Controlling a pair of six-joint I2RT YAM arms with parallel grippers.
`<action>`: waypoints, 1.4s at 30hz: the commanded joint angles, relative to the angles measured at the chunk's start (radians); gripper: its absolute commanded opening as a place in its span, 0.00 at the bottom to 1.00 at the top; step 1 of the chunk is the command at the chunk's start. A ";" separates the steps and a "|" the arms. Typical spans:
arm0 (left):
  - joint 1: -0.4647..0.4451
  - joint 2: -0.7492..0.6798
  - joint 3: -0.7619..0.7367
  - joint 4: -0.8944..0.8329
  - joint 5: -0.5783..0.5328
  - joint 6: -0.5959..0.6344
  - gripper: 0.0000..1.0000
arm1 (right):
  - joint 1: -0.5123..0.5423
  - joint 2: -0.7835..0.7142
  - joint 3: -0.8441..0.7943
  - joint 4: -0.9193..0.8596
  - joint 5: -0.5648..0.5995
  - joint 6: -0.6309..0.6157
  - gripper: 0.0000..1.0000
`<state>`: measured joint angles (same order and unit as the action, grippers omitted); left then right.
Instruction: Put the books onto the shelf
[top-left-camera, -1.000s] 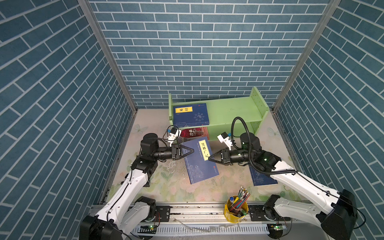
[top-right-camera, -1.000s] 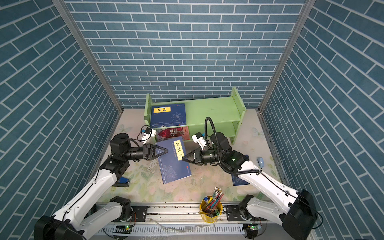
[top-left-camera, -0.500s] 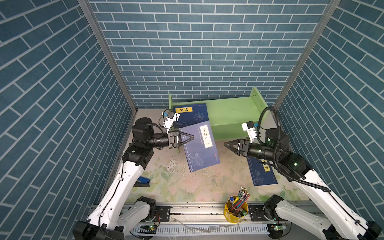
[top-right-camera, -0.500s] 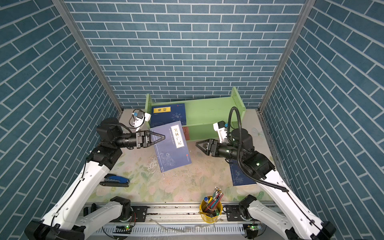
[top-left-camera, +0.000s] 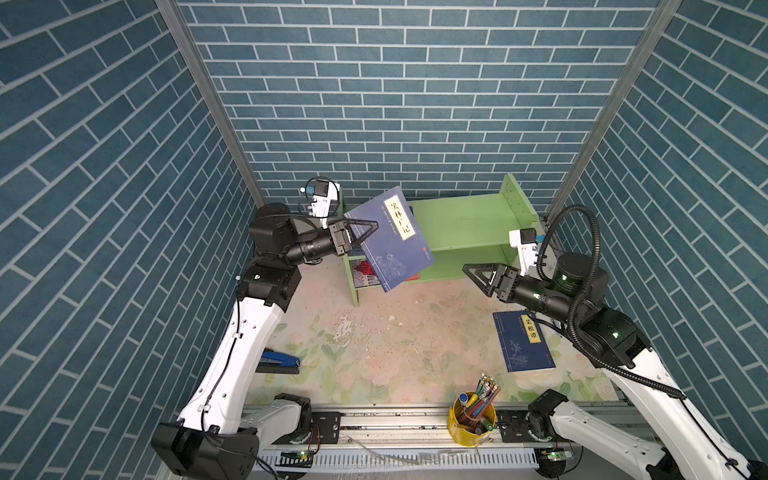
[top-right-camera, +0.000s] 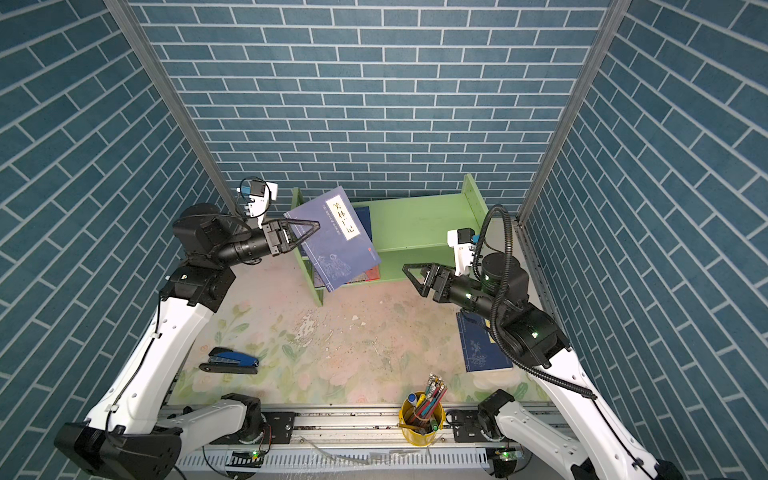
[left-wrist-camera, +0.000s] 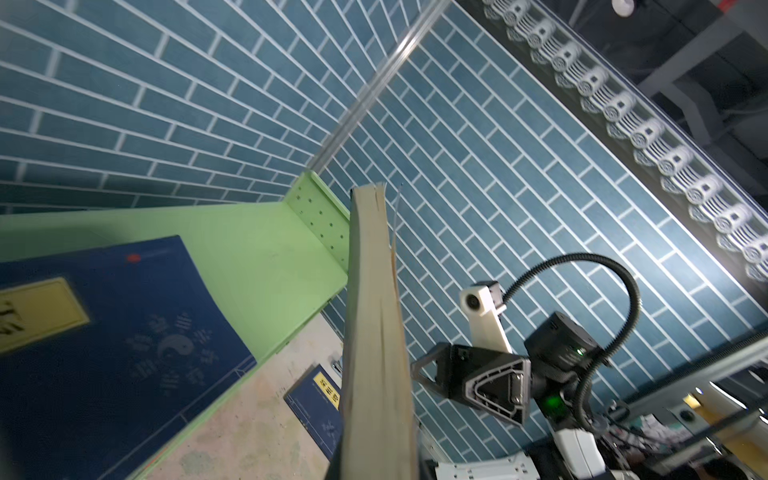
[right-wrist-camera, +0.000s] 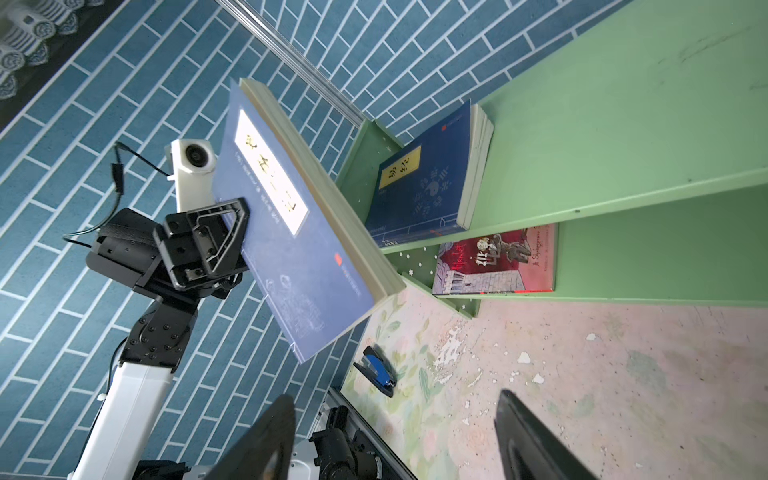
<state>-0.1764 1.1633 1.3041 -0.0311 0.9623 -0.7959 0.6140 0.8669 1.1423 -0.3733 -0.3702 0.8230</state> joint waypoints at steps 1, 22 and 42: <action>0.036 0.008 0.003 0.214 -0.102 -0.175 0.00 | -0.003 0.052 -0.011 0.154 -0.059 0.075 0.78; 0.029 -0.007 -0.102 0.462 -0.137 -0.361 0.00 | 0.147 0.398 -0.027 0.858 -0.111 0.302 0.76; 0.022 -0.007 -0.115 0.478 -0.157 -0.416 0.00 | 0.182 0.560 0.016 1.077 -0.108 0.371 0.67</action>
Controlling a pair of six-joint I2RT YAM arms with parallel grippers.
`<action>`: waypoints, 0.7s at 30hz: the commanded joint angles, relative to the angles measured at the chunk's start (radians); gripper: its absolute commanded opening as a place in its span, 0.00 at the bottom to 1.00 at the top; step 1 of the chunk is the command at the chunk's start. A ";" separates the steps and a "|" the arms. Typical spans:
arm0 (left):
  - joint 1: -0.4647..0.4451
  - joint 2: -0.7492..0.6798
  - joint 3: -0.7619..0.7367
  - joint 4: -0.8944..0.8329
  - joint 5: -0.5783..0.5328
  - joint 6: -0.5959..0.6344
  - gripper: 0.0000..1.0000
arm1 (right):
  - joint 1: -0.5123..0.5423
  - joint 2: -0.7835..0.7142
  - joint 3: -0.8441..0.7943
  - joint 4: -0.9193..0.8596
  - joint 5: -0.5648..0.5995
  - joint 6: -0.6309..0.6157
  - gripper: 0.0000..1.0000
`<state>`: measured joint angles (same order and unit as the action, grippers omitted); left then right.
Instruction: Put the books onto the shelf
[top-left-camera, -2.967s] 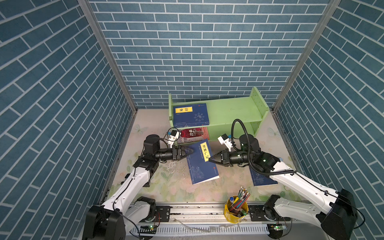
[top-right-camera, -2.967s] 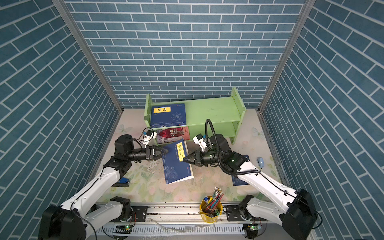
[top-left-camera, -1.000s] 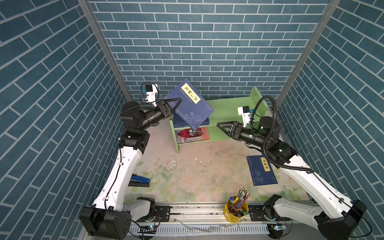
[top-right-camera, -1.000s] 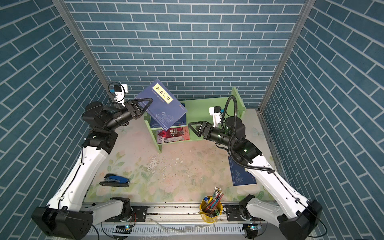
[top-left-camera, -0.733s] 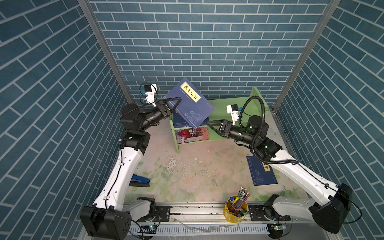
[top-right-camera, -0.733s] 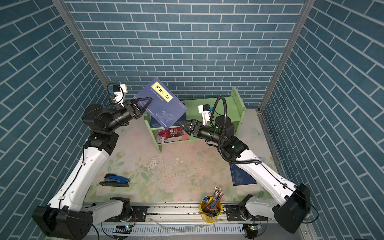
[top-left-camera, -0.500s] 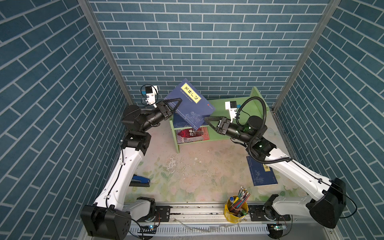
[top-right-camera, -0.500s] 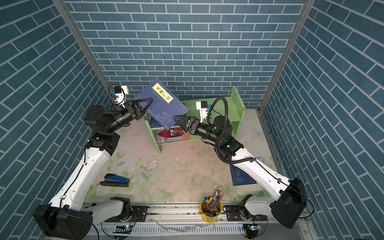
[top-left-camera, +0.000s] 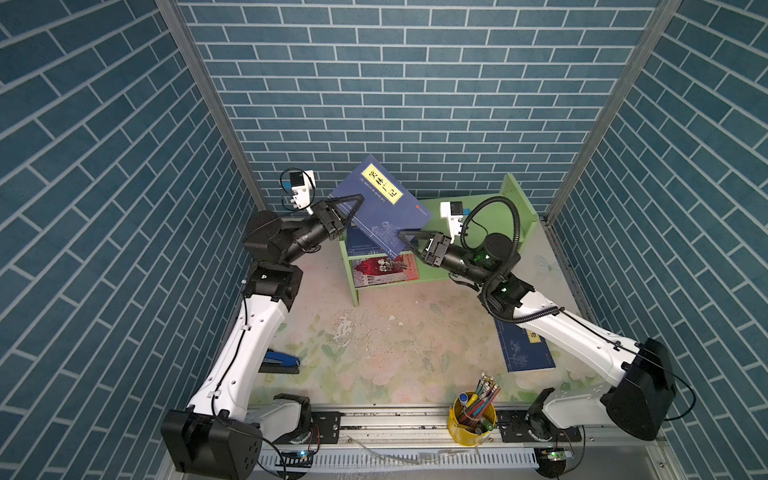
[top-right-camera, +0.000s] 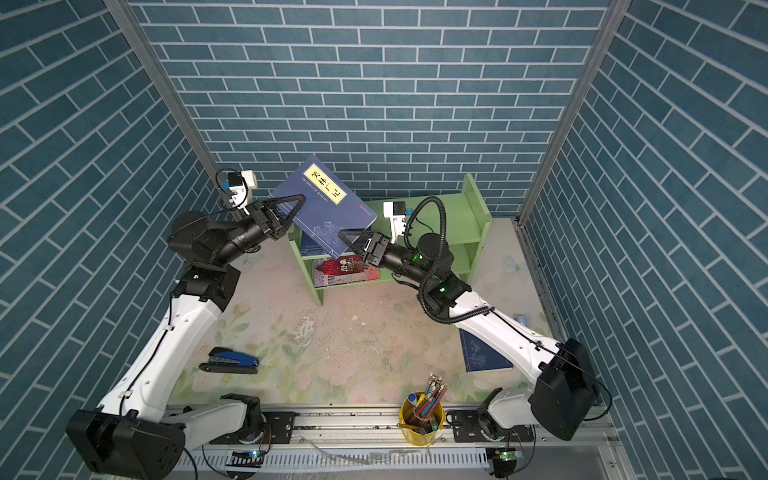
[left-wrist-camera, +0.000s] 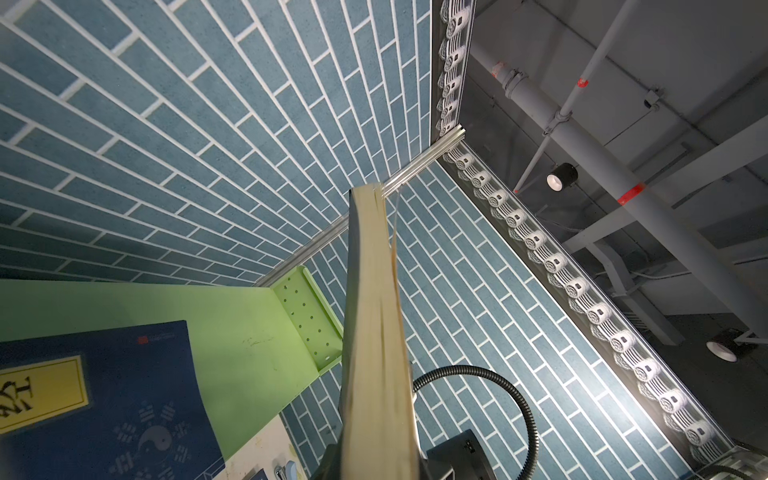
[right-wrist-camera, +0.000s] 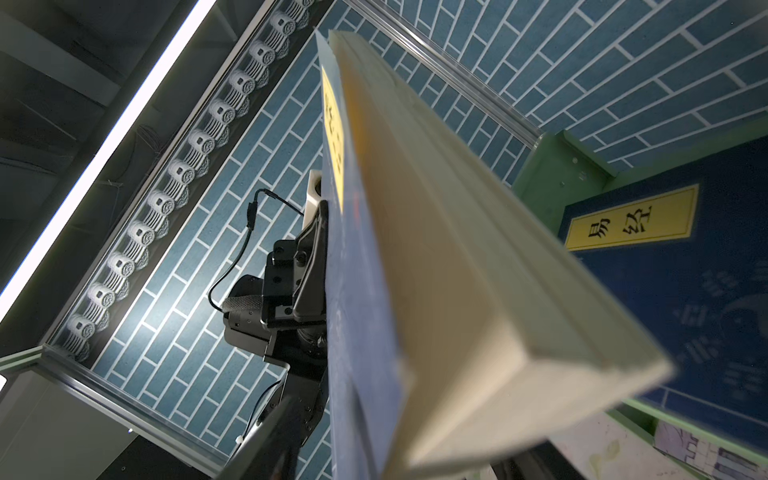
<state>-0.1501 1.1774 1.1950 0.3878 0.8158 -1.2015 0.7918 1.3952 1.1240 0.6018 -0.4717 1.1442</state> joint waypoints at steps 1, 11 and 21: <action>-0.005 -0.024 -0.008 0.057 -0.011 -0.010 0.00 | 0.006 0.038 0.035 0.114 -0.007 0.055 0.64; -0.005 -0.061 -0.086 0.044 -0.018 -0.008 0.00 | 0.007 0.047 0.033 0.151 0.013 0.047 0.21; 0.004 -0.112 -0.151 0.012 0.030 0.067 0.67 | -0.010 -0.016 0.078 -0.036 -0.085 -0.043 0.00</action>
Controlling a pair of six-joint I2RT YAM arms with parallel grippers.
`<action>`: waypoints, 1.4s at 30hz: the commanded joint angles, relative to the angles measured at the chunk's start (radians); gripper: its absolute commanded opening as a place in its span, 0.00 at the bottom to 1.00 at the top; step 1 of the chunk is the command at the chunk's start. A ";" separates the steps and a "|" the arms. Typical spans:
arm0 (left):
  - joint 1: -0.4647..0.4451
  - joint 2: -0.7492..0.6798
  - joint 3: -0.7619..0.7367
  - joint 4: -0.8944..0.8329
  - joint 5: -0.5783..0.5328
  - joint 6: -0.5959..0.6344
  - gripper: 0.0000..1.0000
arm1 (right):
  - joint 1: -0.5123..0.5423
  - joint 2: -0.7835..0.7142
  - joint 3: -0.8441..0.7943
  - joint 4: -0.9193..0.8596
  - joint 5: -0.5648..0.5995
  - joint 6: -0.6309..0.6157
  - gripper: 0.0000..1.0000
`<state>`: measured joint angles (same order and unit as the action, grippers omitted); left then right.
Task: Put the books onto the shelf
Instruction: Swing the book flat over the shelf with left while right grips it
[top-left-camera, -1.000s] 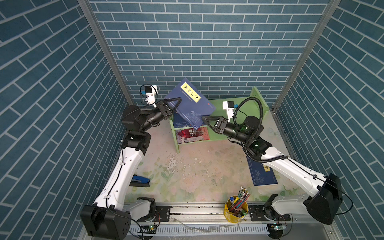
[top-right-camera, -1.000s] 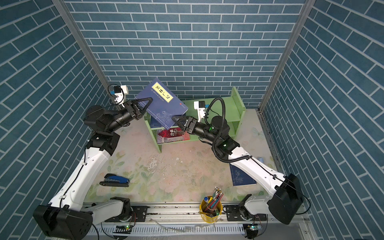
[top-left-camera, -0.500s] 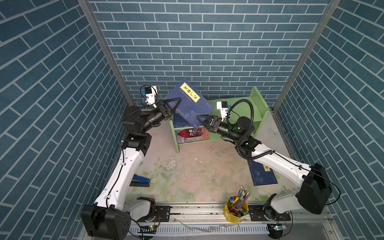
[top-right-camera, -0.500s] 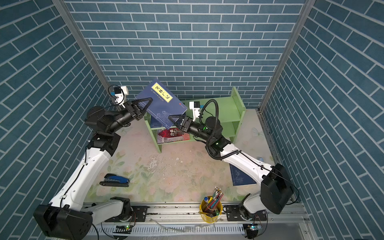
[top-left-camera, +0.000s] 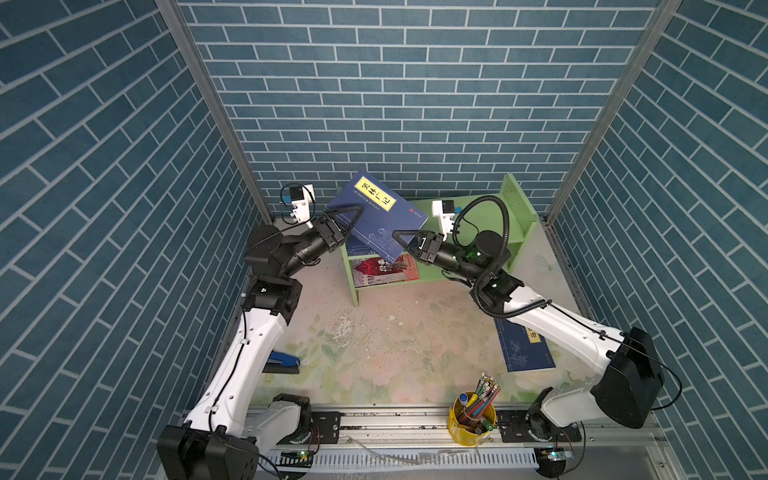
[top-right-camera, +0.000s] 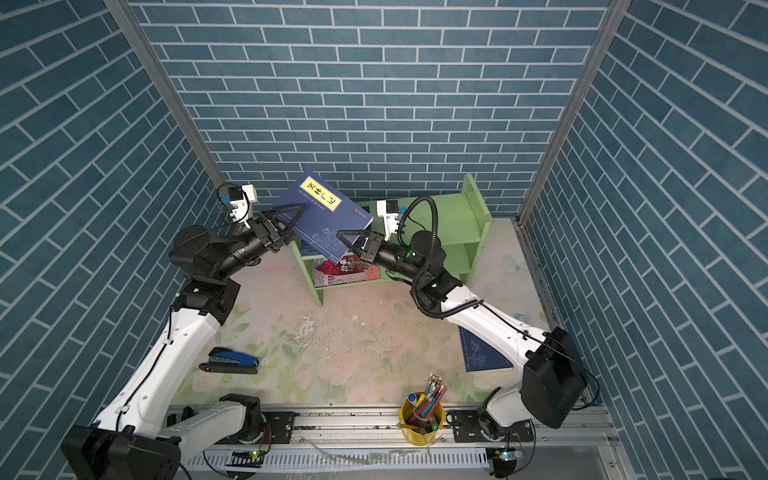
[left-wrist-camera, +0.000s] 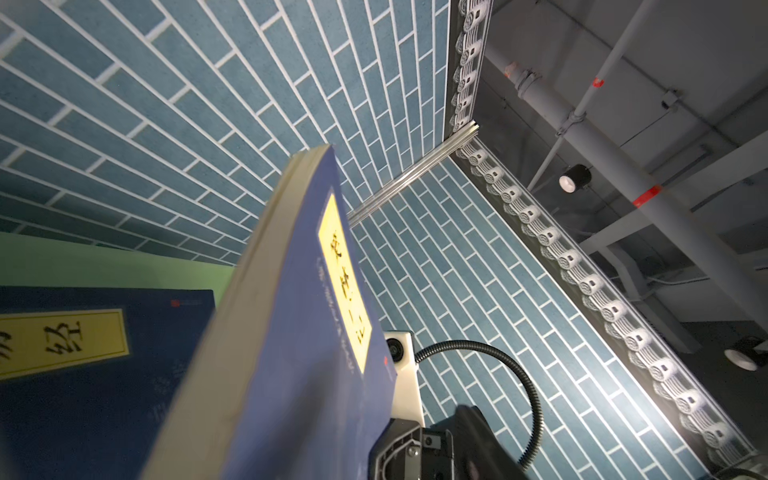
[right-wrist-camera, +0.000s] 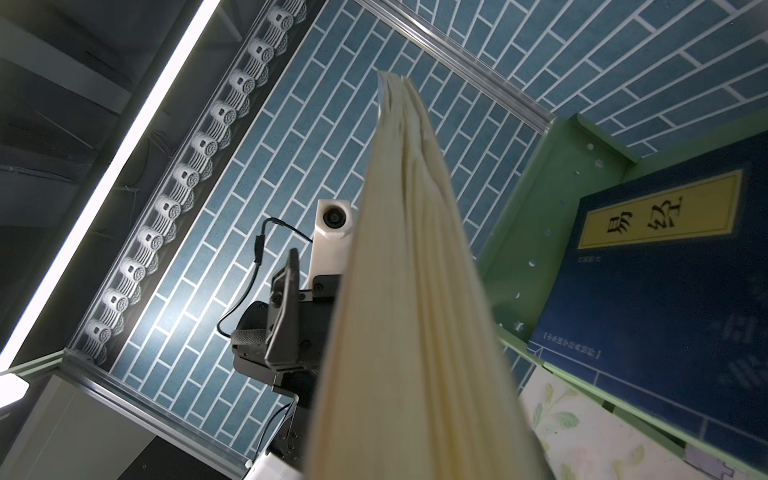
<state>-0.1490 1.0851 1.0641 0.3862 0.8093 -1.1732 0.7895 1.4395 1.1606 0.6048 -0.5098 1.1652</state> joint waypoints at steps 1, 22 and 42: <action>0.005 -0.024 -0.028 0.010 0.041 0.041 0.69 | -0.017 -0.078 0.041 -0.065 -0.062 -0.073 0.00; 0.017 -0.026 0.032 -0.098 0.272 0.135 0.81 | -0.199 -0.210 0.068 -0.458 -0.445 -0.163 0.00; -0.004 -0.015 0.017 -0.135 0.420 0.143 0.30 | -0.230 -0.100 0.229 -0.637 -0.696 -0.262 0.00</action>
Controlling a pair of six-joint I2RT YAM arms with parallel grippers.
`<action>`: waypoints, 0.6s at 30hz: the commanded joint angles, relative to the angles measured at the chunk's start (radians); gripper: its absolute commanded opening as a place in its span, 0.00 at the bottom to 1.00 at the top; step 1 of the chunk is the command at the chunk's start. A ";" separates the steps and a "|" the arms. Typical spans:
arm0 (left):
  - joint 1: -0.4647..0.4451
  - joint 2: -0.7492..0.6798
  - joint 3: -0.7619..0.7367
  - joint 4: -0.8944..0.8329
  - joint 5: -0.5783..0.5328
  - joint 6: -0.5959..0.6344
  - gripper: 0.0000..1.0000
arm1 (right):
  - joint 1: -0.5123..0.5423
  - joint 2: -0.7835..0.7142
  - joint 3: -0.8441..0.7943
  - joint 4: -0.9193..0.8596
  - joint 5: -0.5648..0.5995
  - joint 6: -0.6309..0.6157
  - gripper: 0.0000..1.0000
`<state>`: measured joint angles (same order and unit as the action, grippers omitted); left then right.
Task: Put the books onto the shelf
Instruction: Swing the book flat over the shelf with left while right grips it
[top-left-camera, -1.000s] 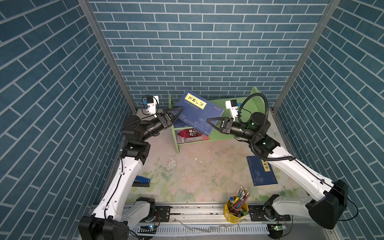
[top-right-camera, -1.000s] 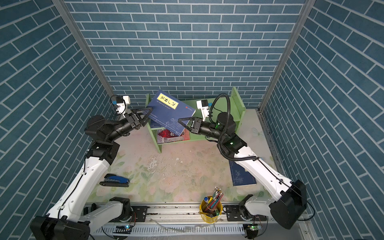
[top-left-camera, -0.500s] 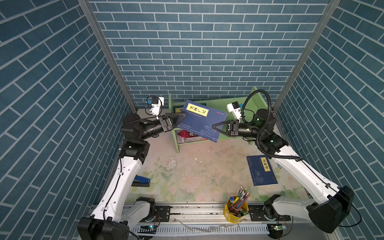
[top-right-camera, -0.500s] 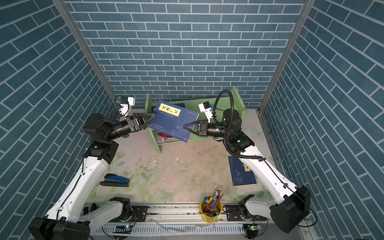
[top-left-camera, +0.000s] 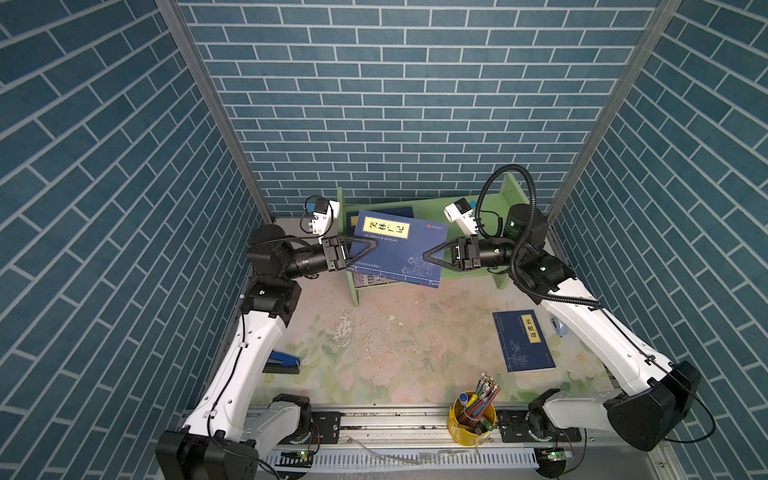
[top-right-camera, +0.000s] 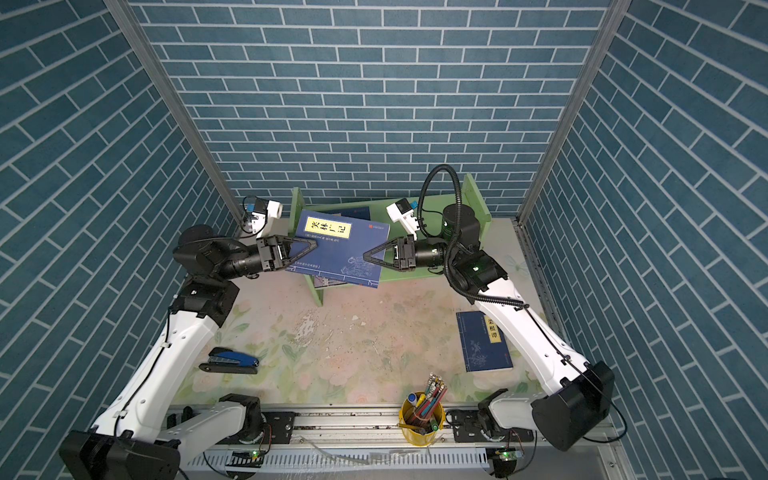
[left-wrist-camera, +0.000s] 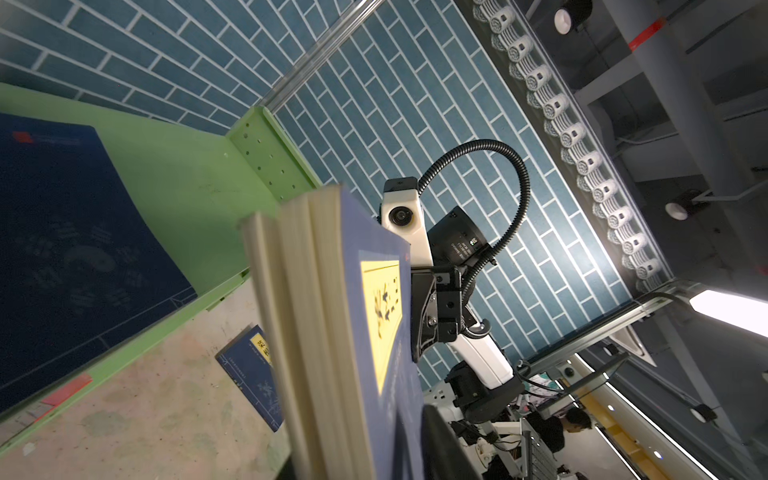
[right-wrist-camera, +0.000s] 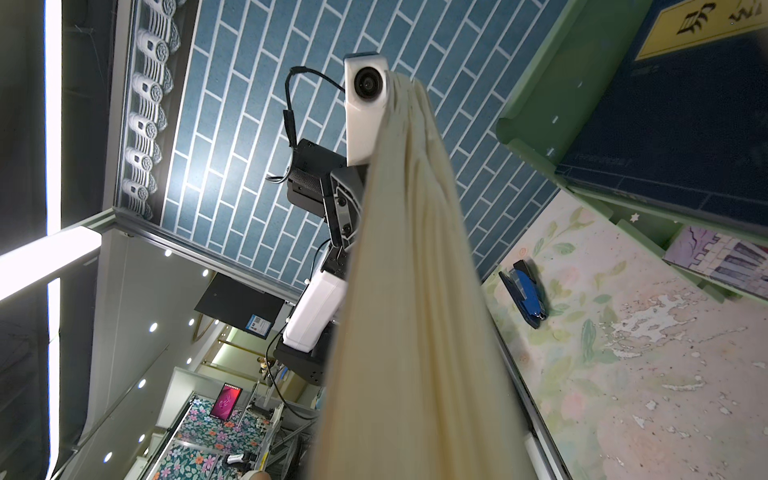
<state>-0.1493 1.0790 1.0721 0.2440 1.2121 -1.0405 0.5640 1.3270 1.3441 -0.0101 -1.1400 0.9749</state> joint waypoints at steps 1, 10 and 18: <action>-0.006 -0.011 0.004 0.008 0.014 0.011 0.27 | -0.006 0.017 0.050 -0.024 -0.067 -0.071 0.00; -0.005 -0.019 0.012 -0.064 -0.049 0.072 0.00 | -0.016 0.028 0.056 -0.014 -0.037 -0.072 0.24; -0.001 -0.008 0.059 -0.044 -0.135 0.079 0.00 | -0.059 0.002 0.014 -0.002 0.027 -0.059 0.44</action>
<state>-0.1509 1.0733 1.0813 0.1696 1.1347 -0.9882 0.5213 1.3590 1.3605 -0.0444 -1.1385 0.9344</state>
